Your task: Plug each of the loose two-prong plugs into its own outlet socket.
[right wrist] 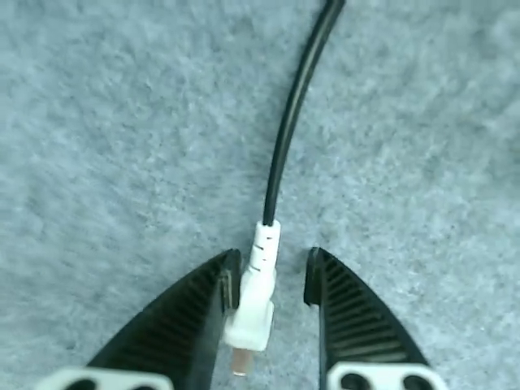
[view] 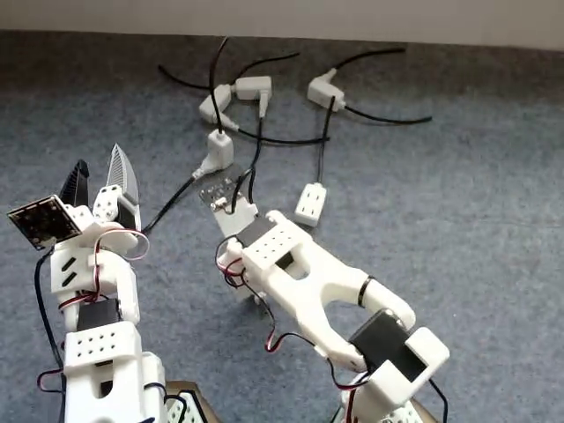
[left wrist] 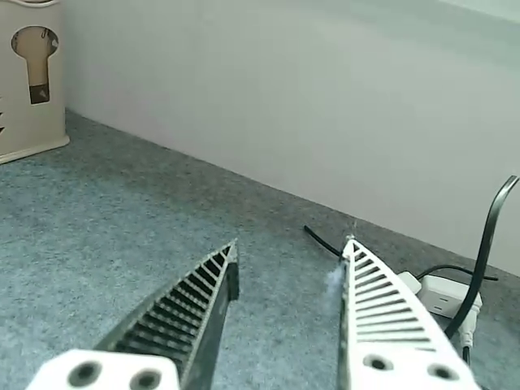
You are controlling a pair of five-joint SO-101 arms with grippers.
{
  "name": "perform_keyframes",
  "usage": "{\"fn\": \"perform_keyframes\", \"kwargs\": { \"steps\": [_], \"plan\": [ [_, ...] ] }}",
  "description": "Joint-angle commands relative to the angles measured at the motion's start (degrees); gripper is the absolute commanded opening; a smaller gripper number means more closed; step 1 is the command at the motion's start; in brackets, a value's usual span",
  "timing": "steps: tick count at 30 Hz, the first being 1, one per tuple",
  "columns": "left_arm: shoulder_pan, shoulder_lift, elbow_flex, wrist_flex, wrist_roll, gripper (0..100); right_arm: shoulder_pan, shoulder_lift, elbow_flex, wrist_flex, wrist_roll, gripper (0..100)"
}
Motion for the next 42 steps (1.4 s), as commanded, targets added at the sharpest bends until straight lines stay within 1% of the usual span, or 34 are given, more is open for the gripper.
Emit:
{"fn": "perform_keyframes", "kwargs": {
  "steps": [1, 8, 15, 20, 25, 29, 33, 34, 37, 38, 40, 42],
  "plan": [
    [0.9, 0.1, -1.1, -0.9, 0.4, 21, -0.4, -0.1, 0.1, -1.1, -0.4, 13.8],
    [0.9, 0.1, -1.1, -0.9, 0.4, 21, -0.5, 2.9, 0.1, -1.1, -0.5, 13.8],
    [0.9, 0.1, -1.1, -0.9, 0.4, 21, -2.2, 0.1, 0.6, 0.3, -0.5, 13.8],
    [1.2, 0.2, -1.1, -0.9, 0.4, 21, -1.6, -2.6, 0.7, 0.4, -0.6, 13.8],
    [1.9, 0.2, -1.0, -0.9, 0.4, 21, 1.5, -1.0, 2.2, 0.7, -0.8, 13.8],
    [2.4, 0.2, -1.0, -0.9, 0.4, 21, 2.5, -0.3, 6.1, -3.4, -0.8, 13.8],
    [2.5, 0.2, -0.4, -1.2, 0.4, 21, 2.4, -1.1, 8.7, -4.4, -0.8, 13.4],
    [2.5, 0.2, -0.1, -1.2, 0.4, 21, 2.3, -1.2, 8.8, -4.4, -0.8, 11.8],
    [2.5, 0.2, 0.0, -1.2, 0.4, 21, 2.3, -1.3, 8.8, -4.4, -0.8, 1.9],
    [2.5, 0.2, 0.0, -1.2, 0.4, 21, 2.3, -1.3, 8.8, -4.4, -0.8, 0.1],
    [2.5, 0.2, -0.1, -1.2, 0.4, 21, 2.3, -1.3, 8.8, -4.4, -0.8, 1.6],
    [2.5, 0.2, -0.1, -1.2, 0.4, 21, 2.3, -1.5, 8.8, -4.4, -0.8, 0.8]
  ]
}}
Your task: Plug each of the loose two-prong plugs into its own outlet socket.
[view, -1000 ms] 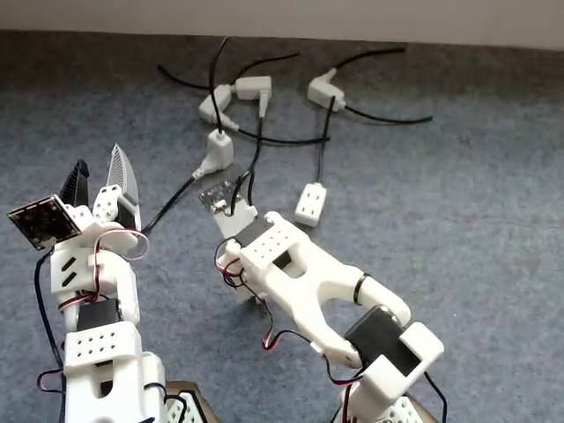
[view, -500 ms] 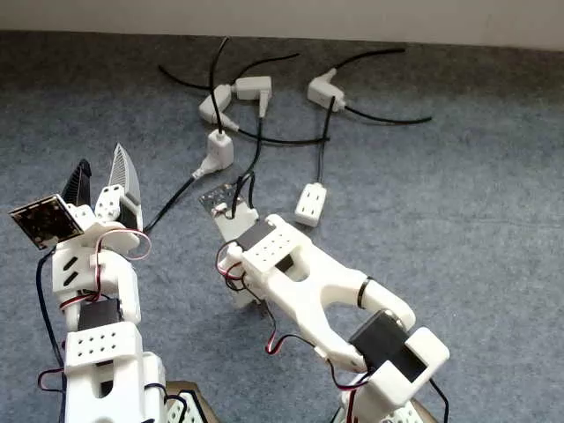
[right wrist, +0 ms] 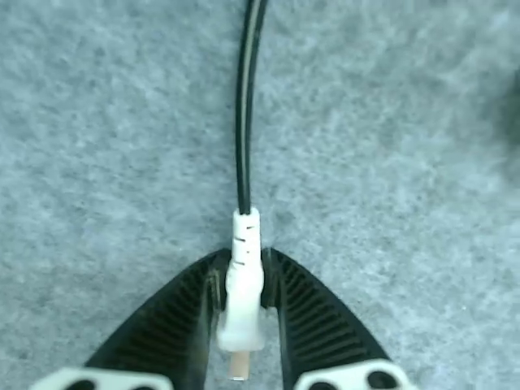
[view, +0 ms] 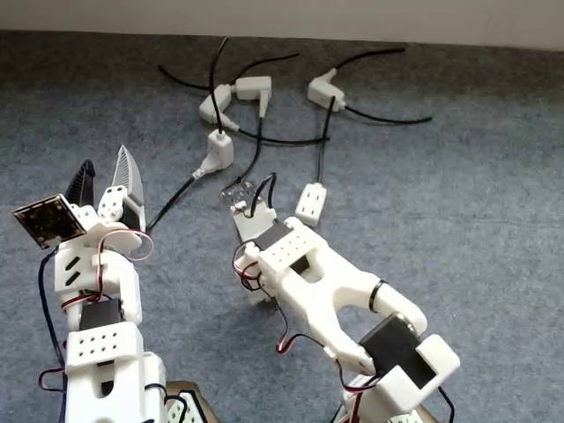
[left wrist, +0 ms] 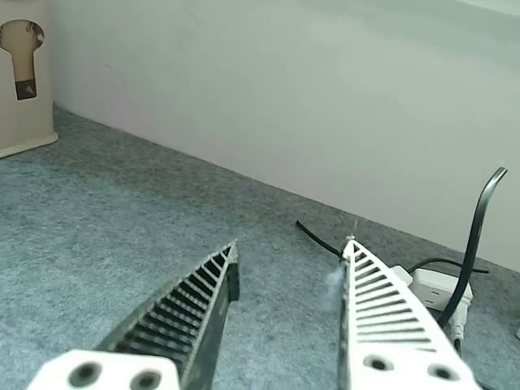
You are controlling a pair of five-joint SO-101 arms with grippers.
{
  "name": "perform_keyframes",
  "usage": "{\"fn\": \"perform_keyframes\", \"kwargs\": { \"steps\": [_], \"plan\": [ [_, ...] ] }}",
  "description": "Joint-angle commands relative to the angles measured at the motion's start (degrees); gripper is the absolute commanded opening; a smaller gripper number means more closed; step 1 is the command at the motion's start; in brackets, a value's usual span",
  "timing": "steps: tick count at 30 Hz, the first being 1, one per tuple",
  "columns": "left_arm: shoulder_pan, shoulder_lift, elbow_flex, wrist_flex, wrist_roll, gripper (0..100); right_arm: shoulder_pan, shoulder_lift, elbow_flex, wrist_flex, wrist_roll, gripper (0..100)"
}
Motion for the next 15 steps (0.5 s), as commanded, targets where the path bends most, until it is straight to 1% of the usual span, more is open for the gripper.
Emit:
{"fn": "perform_keyframes", "kwargs": {
  "steps": [1, 4, 7, 13, 15],
  "plan": [
    [1.3, 0.2, -0.4, -1.2, 0.4, 21, 0.1, -0.8, 1.0, -0.2, -0.4, 0.6],
    [2.1, 0.2, -0.4, -1.2, 0.4, 21, 0.3, -0.8, -1.3, 0.4, -0.2, 0.6],
    [4.2, 0.2, -0.4, -1.2, 0.0, 21, 2.0, -0.8, -6.5, 3.6, -0.1, 0.6],
    [8.5, 0.2, -0.4, -1.2, 0.0, 21, 9.4, -0.8, -24.2, 13.3, 0.2, 0.6],
    [10.3, 0.2, -0.4, -1.2, 0.0, 21, 11.6, -0.8, -30.3, 16.4, 3.1, 0.6]
  ]
}}
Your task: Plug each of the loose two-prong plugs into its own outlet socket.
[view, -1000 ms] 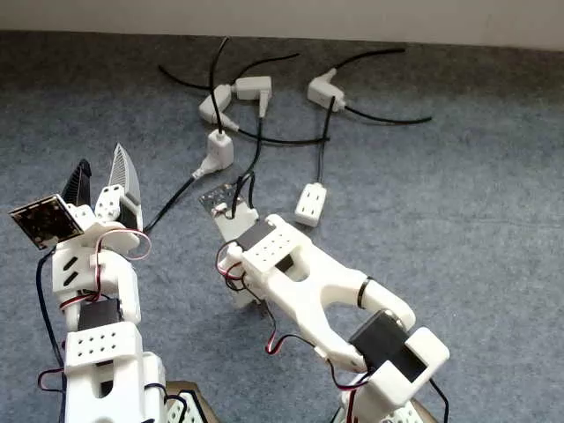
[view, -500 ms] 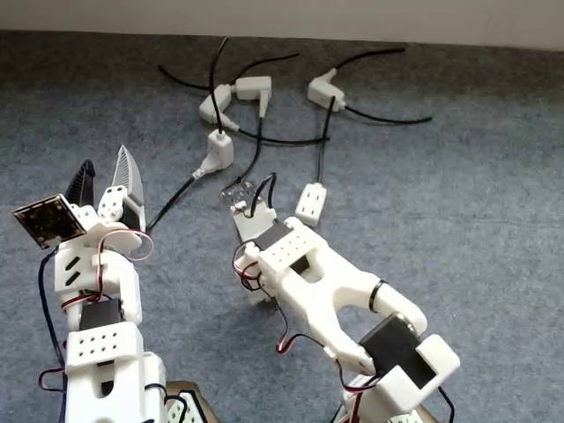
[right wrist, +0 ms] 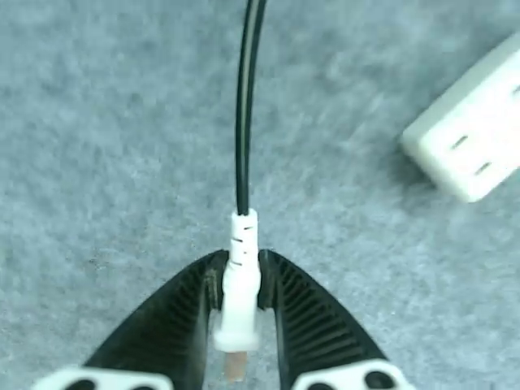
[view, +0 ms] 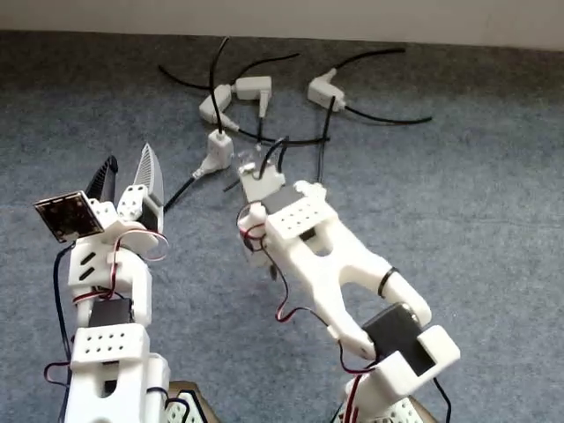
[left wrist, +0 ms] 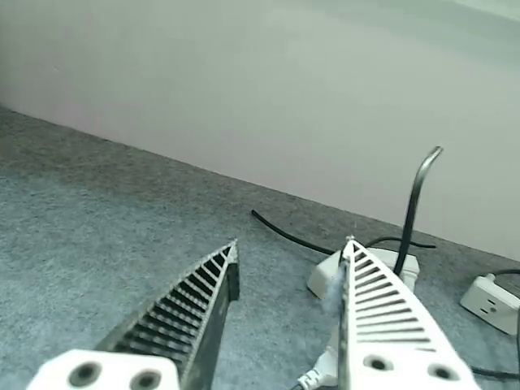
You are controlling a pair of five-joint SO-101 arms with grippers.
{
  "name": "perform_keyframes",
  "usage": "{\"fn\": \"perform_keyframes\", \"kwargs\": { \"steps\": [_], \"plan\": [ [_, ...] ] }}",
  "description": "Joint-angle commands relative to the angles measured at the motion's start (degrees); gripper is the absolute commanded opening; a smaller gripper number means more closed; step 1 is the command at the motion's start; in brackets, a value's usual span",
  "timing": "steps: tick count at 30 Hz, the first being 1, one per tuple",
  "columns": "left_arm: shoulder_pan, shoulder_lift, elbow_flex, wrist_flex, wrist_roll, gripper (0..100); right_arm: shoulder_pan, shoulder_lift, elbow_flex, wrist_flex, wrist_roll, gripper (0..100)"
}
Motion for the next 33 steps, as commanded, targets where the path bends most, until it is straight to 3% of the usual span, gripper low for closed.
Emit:
{"fn": "perform_keyframes", "kwargs": {
  "steps": [1, 9, 17, 25, 33],
  "plan": [
    [4.1, 0.2, -0.4, -1.2, 0.1, 21, 4.5, -1.0, -12.9, 5.1, 4.6, 0.6],
    [11.6, -0.3, -0.7, -1.2, 0.1, 21, 10.8, -0.7, -25.6, 5.3, 12.0, 0.6],
    [25.1, -0.3, -2.2, -1.2, -0.4, 21, 10.9, -0.7, -28.4, -2.8, 15.4, 0.6],
    [39.7, -0.3, -5.5, -1.2, -13.6, 21, 11.5, -1.0, -28.4, -8.0, 15.4, 0.6],
    [39.3, 0.2, -5.0, -6.1, -13.7, 21, 11.1, -1.4, -28.8, 0.1, 15.2, 0.6]
  ]
}}
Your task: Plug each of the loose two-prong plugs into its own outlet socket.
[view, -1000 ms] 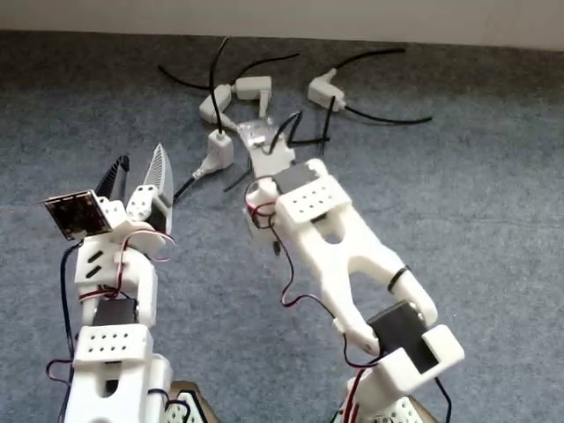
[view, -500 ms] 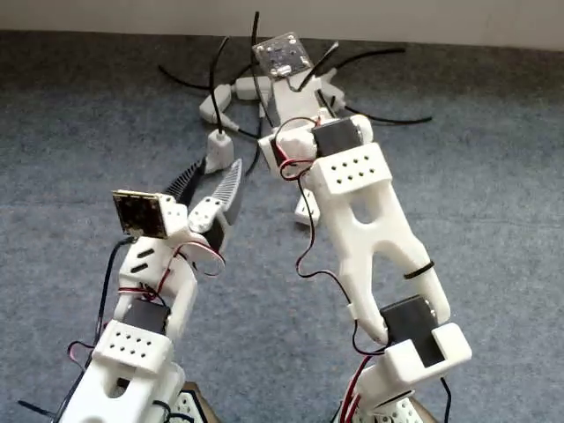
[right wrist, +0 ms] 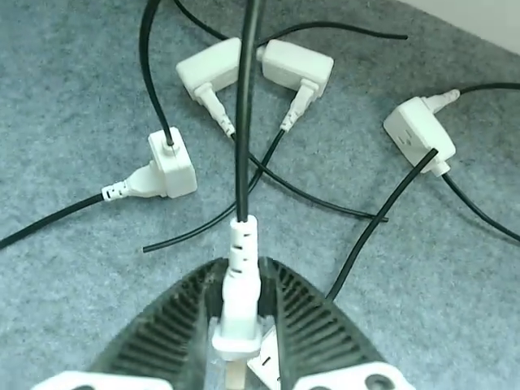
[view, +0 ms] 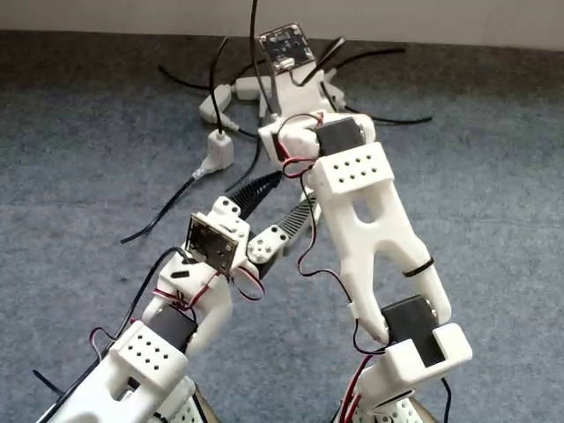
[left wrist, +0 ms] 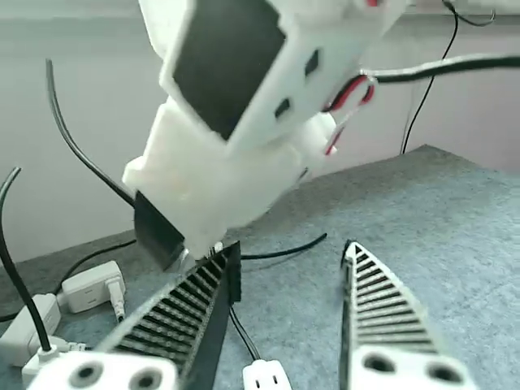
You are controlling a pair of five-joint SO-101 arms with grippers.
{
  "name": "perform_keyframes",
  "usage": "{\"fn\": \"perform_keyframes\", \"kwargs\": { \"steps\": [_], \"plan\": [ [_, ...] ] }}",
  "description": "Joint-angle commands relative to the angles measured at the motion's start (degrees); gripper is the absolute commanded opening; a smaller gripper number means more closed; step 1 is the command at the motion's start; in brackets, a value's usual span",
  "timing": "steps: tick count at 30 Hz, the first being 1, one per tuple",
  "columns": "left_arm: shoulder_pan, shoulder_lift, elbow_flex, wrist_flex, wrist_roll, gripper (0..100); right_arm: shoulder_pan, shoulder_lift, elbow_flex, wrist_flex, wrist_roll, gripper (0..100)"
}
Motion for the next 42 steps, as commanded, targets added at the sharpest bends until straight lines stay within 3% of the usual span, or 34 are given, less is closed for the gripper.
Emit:
{"fn": "perform_keyframes", "kwargs": {
  "steps": [1, 9, 21, 28, 42],
  "plan": [
    [-0.9, 0.2, -2.1, -3.0, -0.3, 21, 0.5, -2.0, -3.7, 4.5, 0.4, 0.6],
    [-1.9, 0.3, -2.1, -3.2, -0.3, 21, 0.5, -15.3, -0.7, 7.0, 0.4, 0.6],
    [-1.9, 0.3, -2.5, -3.2, 0.2, 21, -4.6, -40.8, 25.6, 6.5, 0.4, 0.6],
    [-1.9, 0.3, -2.5, -3.2, 0.2, 21, -5.8, -54.5, 31.7, 6.6, 0.6, 0.6],
    [-1.9, 0.3, -2.2, -3.2, -0.1, 21, -5.8, -60.4, 31.6, 9.2, 0.7, 0.6]
  ]
}}
